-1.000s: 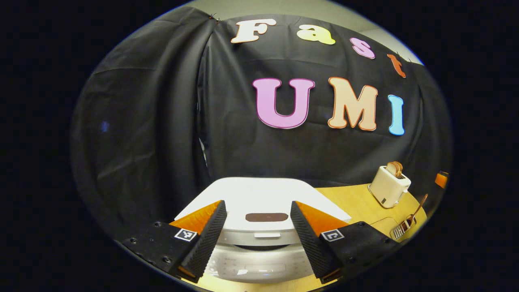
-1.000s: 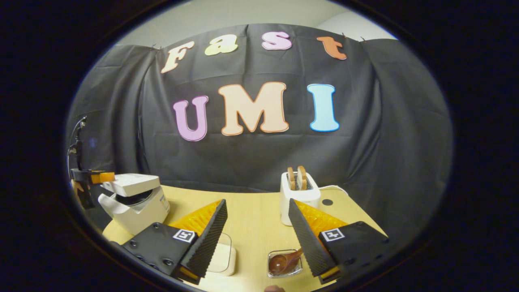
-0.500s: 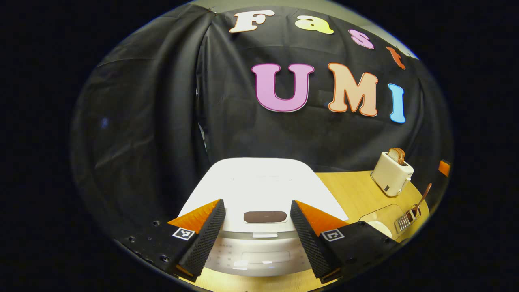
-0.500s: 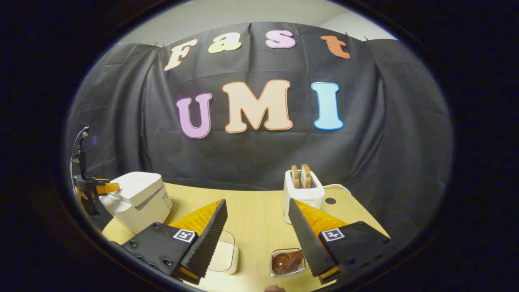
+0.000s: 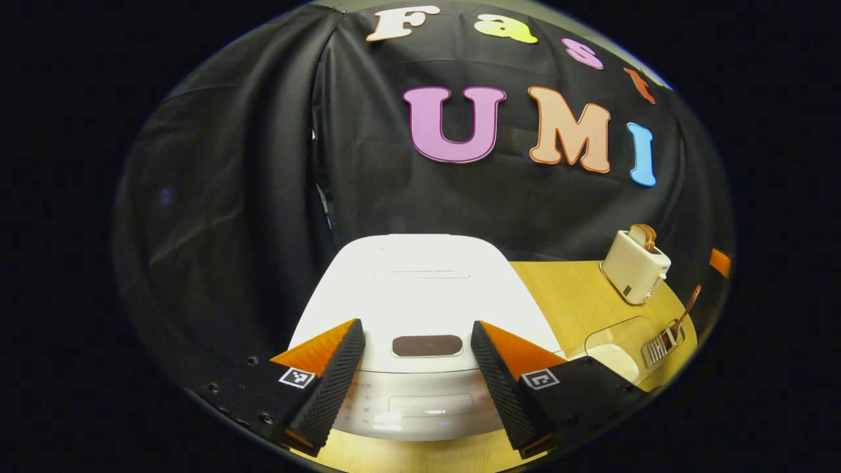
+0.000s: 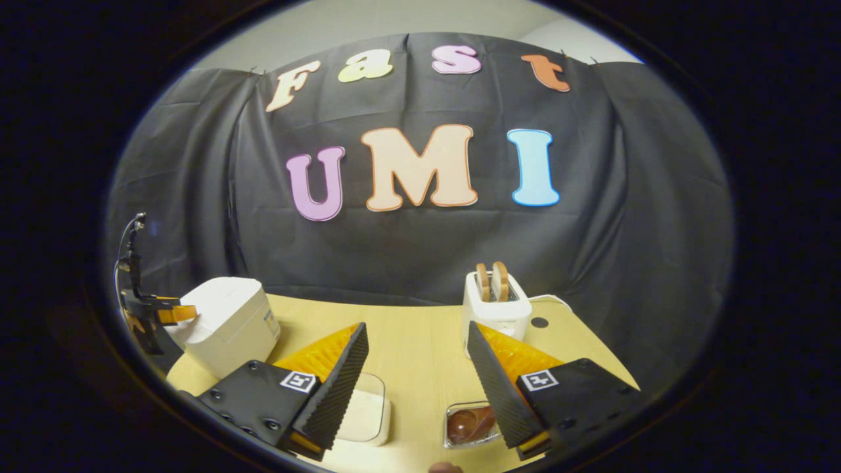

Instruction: Close the left gripper, press the button to open the rice cooker; take a wooden spoon from the chopstick holder with the right hand, scoop a spoonful of rice and pour it into the rice cooker, then put the wooden spoon back into the chopstick holder.

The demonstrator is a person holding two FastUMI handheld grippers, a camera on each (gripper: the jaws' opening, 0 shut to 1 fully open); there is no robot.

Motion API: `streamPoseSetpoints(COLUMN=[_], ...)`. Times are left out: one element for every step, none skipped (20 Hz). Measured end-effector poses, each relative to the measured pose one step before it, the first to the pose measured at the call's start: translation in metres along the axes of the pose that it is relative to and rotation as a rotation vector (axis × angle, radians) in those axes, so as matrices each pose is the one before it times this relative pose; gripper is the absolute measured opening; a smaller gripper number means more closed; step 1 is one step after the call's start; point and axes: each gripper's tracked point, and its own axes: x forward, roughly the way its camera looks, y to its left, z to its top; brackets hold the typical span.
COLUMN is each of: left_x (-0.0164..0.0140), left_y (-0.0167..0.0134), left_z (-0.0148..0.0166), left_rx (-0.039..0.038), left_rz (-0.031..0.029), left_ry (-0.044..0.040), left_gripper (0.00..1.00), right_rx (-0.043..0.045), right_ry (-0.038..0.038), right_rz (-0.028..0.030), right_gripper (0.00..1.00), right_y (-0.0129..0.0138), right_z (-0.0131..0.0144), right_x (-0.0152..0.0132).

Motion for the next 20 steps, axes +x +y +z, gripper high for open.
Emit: streamPoseSetpoints(left_x=[-0.00118,-0.00116,-0.00065,-0.00102,-0.00092,-0.00142,-0.00233,-0.00353,-0.00405,-0.00477,-0.00605,-0.00724,-0.00752,-0.00879,-0.00857,-0.00972,-0.00843,-0.00929,-0.00805,-0.00608], left_y=[-0.00076,-0.00013,-0.00050,-0.00060,-0.00153,-0.00111,-0.00102,-0.00111,-0.00296,-0.00034,0.00024,0.00149,-0.00062,-0.00014,-0.00095,0.00043,0.00133,-0.00076,-0.00225,-0.00132], left_z=[-0.00118,0.00080,0.00322,0.00058,-0.00084,-0.00015,0.00018,-0.00112,0.00004,0.00281,0.00613,0.00838,0.00940,0.01194,0.00867,0.00979,0.00816,0.01063,0.00599,0.00448], left_rx=[-0.00092,0.00243,0.01336,0.01658,0.00201,-0.00049,0.00260,-0.00337,-0.01026,-0.01133,-0.00677,0.00151,0.00313,0.00756,0.01007,0.01439,0.01067,0.00815,0.00096,-0.00175], left_rz=[-0.00686,-0.00263,-0.00190,-0.00351,-0.00379,-0.00431,-0.00288,-0.00223,-0.00260,0.00331,0.00568,0.00873,0.00535,0.00448,0.00425,0.01169,0.01336,0.00694,0.00654,0.00570], left_ry=[0.00362,-0.01314,-0.02393,-0.01460,-0.00661,-0.00749,-0.00488,-0.00462,-0.00899,-0.01526,-0.02587,-0.03129,-0.03568,-0.04111,-0.03331,-0.02919,-0.02605,-0.03049,-0.01792,-0.01265], left_gripper=[0.98,0.98,0.98,0.97,0.97,0.97,0.96,0.96,0.96,0.96,0.96,0.96,0.96,0.96,0.95,0.95,0.95,0.95,0.95,0.95], right_rx=[-0.00138,-0.00291,-0.00492,-0.00371,-0.00054,0.00094,0.00154,0.00304,0.00217,0.00042,-0.00092,-0.00134,0.00040,-0.00021,-0.00035,-0.00288,-0.00801,-0.01492,-0.01389,-0.00726], right_ry=[0.00274,0.00162,-0.00127,0.00030,0.00038,-0.00042,-0.00260,-0.00836,-0.00804,-0.00806,-0.01142,-0.01336,-0.01684,-0.01778,-0.01966,-0.02270,-0.02334,-0.02099,-0.01847,-0.01700], right_rz=[0.00861,0.00855,0.00599,0.00548,0.00784,0.00650,0.00697,0.00747,0.01045,0.01047,0.00930,0.00866,0.00748,0.00675,0.00190,-0.00022,-0.00396,-0.00518,-0.00407,-0.00048], right_gripper=[0.98,0.98,0.98,0.98,0.97,0.97,0.97,0.97,0.97,0.97,0.98,0.98,0.98,0.98,0.97,0.97,0.97,0.97,0.97,0.97], right_y=[0.00464,0.00474,0.00362,0.00350,0.00342,0.00422,0.00372,0.00421,0.00493,0.00601,0.00525,0.00434,0.00519,0.00579,0.00420,0.00414,0.00354,0.00318,0.00337,0.00556], right_z=[-0.00149,-0.00131,0.00054,0.00038,0.00084,0.00027,0.00174,0.00220,0.00376,0.00275,0.00388,0.00446,0.00534,0.00487,0.00604,0.00531,0.00639,0.00400,0.00420,0.00377], right_x=[0.00115,-0.00023,0.00103,-0.00064,-0.00017,-0.00038,-0.00007,-0.00131,-0.00081,-0.00046,-0.00115,-0.00022,-0.00027,-0.00208,-0.00156,-0.00142,-0.00171,-0.00275,-0.00217,-0.00558])
